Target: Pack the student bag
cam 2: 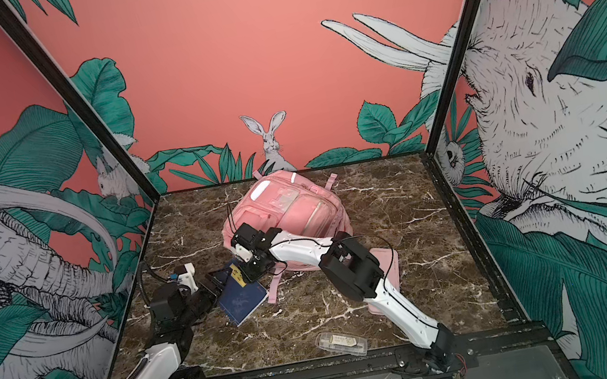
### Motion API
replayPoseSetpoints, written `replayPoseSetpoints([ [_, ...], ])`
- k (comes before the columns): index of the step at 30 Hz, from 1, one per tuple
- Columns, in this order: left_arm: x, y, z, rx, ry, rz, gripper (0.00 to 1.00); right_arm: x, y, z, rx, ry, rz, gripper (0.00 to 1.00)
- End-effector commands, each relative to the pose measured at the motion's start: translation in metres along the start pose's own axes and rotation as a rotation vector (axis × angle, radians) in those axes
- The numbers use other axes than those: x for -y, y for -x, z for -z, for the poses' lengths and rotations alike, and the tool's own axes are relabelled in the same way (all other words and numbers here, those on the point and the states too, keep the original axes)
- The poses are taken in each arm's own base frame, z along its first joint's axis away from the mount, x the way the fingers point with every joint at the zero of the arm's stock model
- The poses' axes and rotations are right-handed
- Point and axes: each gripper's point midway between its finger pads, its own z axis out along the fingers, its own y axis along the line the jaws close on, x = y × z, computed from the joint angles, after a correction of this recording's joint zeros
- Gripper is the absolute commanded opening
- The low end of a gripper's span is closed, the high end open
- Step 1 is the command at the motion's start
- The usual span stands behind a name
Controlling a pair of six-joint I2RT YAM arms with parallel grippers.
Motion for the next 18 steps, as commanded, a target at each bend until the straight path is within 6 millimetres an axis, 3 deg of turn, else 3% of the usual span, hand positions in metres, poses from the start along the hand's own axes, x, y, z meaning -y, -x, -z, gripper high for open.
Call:
replayPoseSetpoints([
  [1, -0.002, 0.001, 0.007, 0.004, 0.048, -0.016, 0.69, 0.007, -0.034, -0.006, -0.108, -0.04, -0.019, 0.32],
  [5, -0.038, -0.005, 0.033, -0.025, 0.351, -0.021, 0.74, 0.011, -0.034, -0.004, -0.103, -0.05, -0.02, 0.32],
  [11, -0.048, -0.02, 0.038, -0.148, 0.447, 0.014, 0.75, 0.01, -0.034, -0.004, -0.102, -0.047, -0.019, 0.32],
  [15, -0.066, -0.03, 0.044, -0.234, 0.561, 0.021, 0.76, 0.01, -0.033, -0.004, -0.101, -0.047, -0.019, 0.32],
  [18, -0.072, -0.036, 0.038, -0.263, 0.556, 0.046, 0.76, 0.01, -0.033, -0.003, -0.101, -0.047, -0.02, 0.32],
])
